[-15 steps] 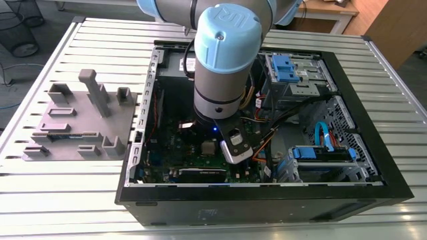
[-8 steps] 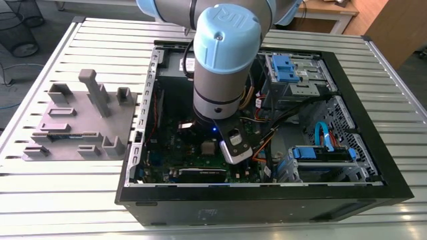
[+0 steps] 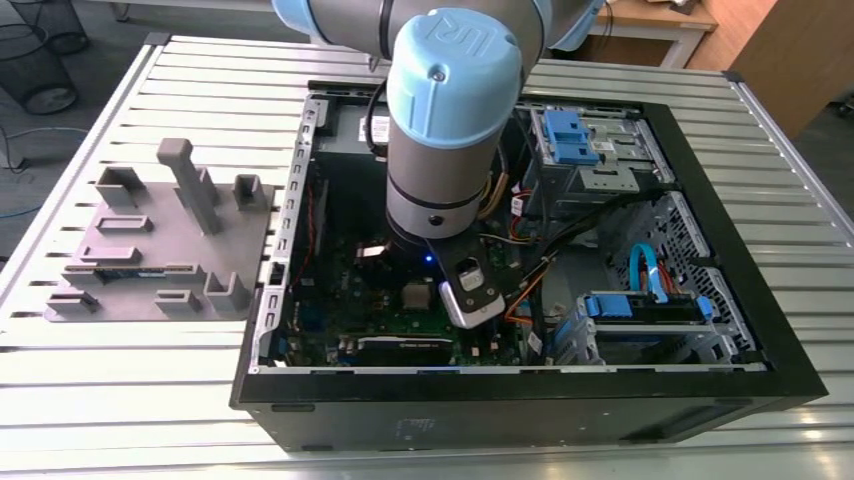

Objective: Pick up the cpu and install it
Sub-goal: 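Pick up the cpu and move it towards the insertion slot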

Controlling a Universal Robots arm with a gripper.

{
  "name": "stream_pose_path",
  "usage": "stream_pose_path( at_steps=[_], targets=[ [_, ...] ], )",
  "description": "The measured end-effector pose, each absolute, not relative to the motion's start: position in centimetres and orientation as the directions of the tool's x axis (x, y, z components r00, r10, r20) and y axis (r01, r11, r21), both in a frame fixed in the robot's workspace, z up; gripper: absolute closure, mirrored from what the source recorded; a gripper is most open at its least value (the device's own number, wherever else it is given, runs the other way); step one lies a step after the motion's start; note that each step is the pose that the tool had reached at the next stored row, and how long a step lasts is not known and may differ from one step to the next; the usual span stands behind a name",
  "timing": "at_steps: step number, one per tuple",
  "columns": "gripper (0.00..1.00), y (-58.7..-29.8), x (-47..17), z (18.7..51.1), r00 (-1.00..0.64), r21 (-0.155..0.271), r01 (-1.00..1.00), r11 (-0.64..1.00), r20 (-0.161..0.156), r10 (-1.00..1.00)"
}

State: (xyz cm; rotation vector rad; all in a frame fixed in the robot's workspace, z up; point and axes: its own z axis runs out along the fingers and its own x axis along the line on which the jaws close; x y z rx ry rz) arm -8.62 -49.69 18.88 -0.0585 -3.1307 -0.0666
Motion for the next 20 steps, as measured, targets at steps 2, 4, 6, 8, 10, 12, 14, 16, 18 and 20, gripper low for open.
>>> stream_pose_path(
  at_steps=[2, 4, 6, 8, 10, 12, 14, 16, 18, 20],
  targets=[
    [0.53, -49.69, -8.61, 18.92, -0.999, 0.050, 0.038, 0.998, 0.011, 0.037],
    [0.53, -49.68, -8.62, 18.93, -0.999, 0.056, 0.038, 0.998, 0.011, 0.037],
    [0.53, -49.68, -8.61, 18.94, -0.999, 0.062, 0.038, 0.997, 0.011, 0.037],
    [0.53, -49.69, -8.61, 18.94, -0.999, 0.065, 0.038, 0.997, 0.011, 0.037],
    [0.53, -49.79, -8.61, 18.93, -0.999, 0.065, 0.037, 0.997, 0.011, 0.037],
    [0.53, -49.88, -8.61, 18.93, -0.999, 0.065, 0.037, 0.997, 0.011, 0.037],
    [0.53, -49.95, -8.62, 18.94, -0.999, 0.065, 0.038, 0.997, 0.011, 0.037],
    [0.53, -50.00, -8.62, 18.94, -0.999, 0.065, 0.038, 0.997, 0.011, 0.037],
    [0.53, -50.00, -8.62, 18.94, -0.999, 0.065, 0.038, 0.997, 0.011, 0.037],
    [0.53, -50.02, -8.62, 18.93, -0.999, 0.065, 0.038, 0.997, 0.011, 0.037]
  ],
)
